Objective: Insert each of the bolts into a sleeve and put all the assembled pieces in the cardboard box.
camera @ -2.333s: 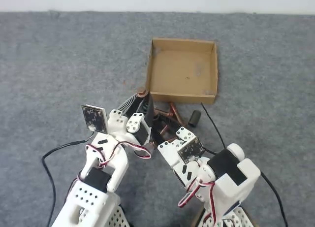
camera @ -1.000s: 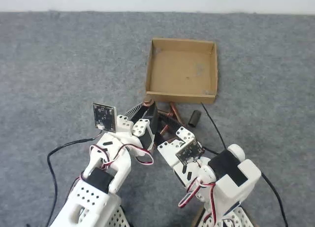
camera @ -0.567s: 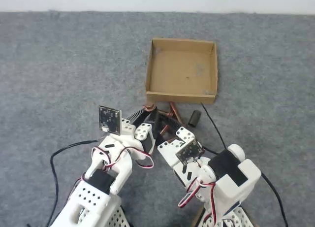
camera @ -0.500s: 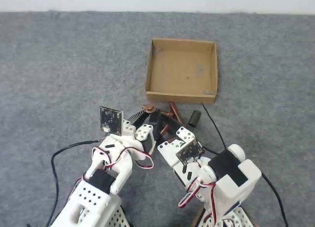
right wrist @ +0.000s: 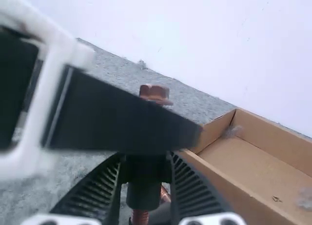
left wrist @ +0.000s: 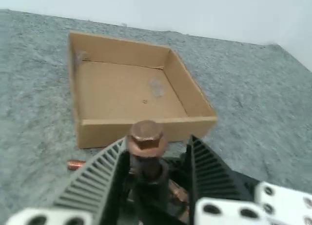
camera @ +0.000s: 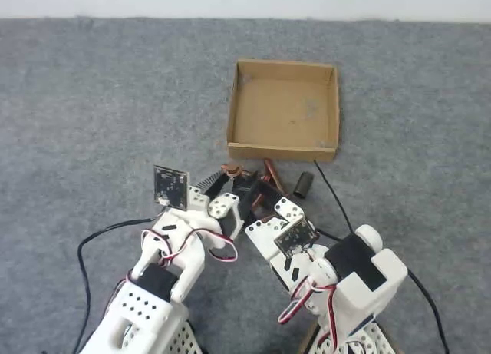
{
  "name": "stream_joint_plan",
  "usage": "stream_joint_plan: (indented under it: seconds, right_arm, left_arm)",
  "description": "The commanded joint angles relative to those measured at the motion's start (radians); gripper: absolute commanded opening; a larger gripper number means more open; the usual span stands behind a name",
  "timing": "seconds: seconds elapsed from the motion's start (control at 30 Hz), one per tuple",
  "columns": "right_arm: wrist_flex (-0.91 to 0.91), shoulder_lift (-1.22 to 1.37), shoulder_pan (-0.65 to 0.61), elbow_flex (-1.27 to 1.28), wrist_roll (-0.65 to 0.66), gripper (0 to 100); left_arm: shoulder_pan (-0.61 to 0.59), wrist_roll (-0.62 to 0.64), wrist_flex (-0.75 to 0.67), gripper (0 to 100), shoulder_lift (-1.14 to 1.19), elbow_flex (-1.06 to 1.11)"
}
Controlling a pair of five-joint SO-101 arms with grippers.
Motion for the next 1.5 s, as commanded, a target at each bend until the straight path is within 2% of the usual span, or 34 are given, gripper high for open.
stream_joint_plan:
  seconds: [0.0,0.3,0.63,1.0,1.2,1.4,1.47]
  right_arm:
    - [-0.013,-0.059,0.015,0.02,0.025,0.6]
    - [-0.008,-0.058,0.067,-0.011,0.021,0.6]
    - [-0.004,-0.054,0.065,-0.012,0.025,0.6]
    - [-0.004,-0.056,0.068,-0.014,0.025,0.6]
    - [-0.012,-0.058,0.114,-0.012,0.025,0.6]
    - [-0.016,-0.058,0.122,-0.012,0.025,0.6]
    - [-0.068,-0.058,0.131,-0.005,0.025,0.6]
  left_arm:
    - [-0.034,0.005,0.0,18,-0.005,-0.016]
    - [-0.032,0.005,0.0,18,-0.006,-0.016]
    - [-0.044,0.005,0.0,18,-0.006,-0.058]
    - [-0.213,0.005,0.012,17,-0.006,-0.081]
    - [-0.299,0.003,0.19,17,-0.006,-0.087]
    - [-0.451,0.002,0.288,17,-0.006,-0.053]
    - [-0.499,0.002,0.288,17,-0.006,-0.027]
